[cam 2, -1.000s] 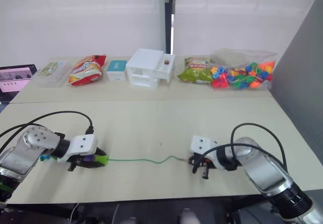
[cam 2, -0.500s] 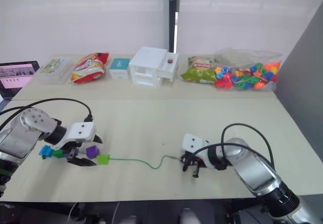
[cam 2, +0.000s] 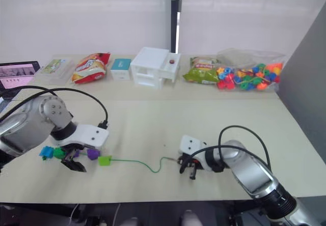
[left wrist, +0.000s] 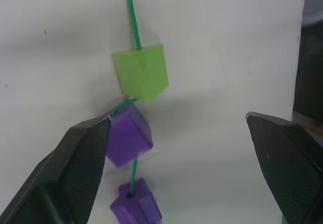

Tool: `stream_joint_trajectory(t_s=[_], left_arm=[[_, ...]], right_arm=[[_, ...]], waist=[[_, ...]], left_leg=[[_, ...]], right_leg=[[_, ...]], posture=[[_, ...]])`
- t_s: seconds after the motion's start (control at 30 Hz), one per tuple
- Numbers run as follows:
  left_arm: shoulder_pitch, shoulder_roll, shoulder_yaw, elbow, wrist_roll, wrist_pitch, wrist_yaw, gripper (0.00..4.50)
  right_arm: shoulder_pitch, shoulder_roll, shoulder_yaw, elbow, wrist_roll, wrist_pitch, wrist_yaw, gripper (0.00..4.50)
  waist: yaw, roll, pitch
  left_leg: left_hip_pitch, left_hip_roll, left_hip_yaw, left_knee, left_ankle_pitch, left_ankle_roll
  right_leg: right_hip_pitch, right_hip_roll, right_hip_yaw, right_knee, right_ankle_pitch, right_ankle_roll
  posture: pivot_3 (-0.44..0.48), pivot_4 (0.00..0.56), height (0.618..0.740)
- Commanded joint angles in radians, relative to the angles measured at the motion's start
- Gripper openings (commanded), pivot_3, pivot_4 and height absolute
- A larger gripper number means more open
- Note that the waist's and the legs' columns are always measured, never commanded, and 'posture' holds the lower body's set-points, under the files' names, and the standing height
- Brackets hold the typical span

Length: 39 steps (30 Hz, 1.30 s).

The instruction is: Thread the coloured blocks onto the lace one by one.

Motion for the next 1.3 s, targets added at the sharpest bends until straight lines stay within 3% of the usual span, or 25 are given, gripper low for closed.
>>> stream_joint_trajectory(t_s=[0.03,0.27,0.6,0.93,1.3], left_arm=[[0.003,-0.063,-0.014,0.019,0.096,0.02,0.004,4.48],[0.057,-0.166,-0.015,0.087,0.191,0.038,0.023,4.48],[0.139,-0.16,0.024,0.096,0.253,-0.014,0.016,4.48],[0.206,-0.171,0.085,0.103,0.282,-0.028,0.001,1.39],[0.25,-0.167,0.105,0.108,0.284,-0.037,-0.005,1.31]], right_arm=[[-0.003,0.01,-0.007,-0.05,0.005,0.024,-0.021,0.0],[0.003,0.015,-0.011,-0.084,0.019,0.067,-0.043,0.0],[0.005,0.001,-0.022,-0.1,0.031,0.09,-0.052,0.0],[0.005,-0.007,-0.025,-0.101,0.037,0.09,-0.053,0.0],[0.043,-0.072,-0.069,-0.069,0.032,0.056,-0.032,0.0]], waist=[[-0.001,0.0,0.0],[-0.002,0.0,0.0],[-0.004,0.001,0.0],[-0.013,0.001,0.0],[-0.016,0.001,-0.001]], left_leg=[[0.0,0.0,0.0,0.0,0.0,0.0],[0.0,0.0,0.0,0.0,0.0,0.0],[0.004,0.0,0.0,0.0,0.0,0.0],[0.004,0.0,0.0,0.0,0.0,0.001],[0.004,0.0,0.0,0.0,-0.001,0.001]], right_leg=[[0.0,0.0,0.0,0.0,0.0,0.0],[0.0,0.0,0.0,0.001,0.0,0.0],[0.002,0.0,0.0,0.001,0.0,0.0],[0.002,0.0,0.0,0.001,0.0,0.0],[0.002,0.0,0.0,0.001,0.0,0.0]], posture=[[0.0,0.15,0.74],[0.0,0.15,0.74],[0.0,0.15,0.74],[0.0,0.15,0.74],[0.0,0.15,0.74]])
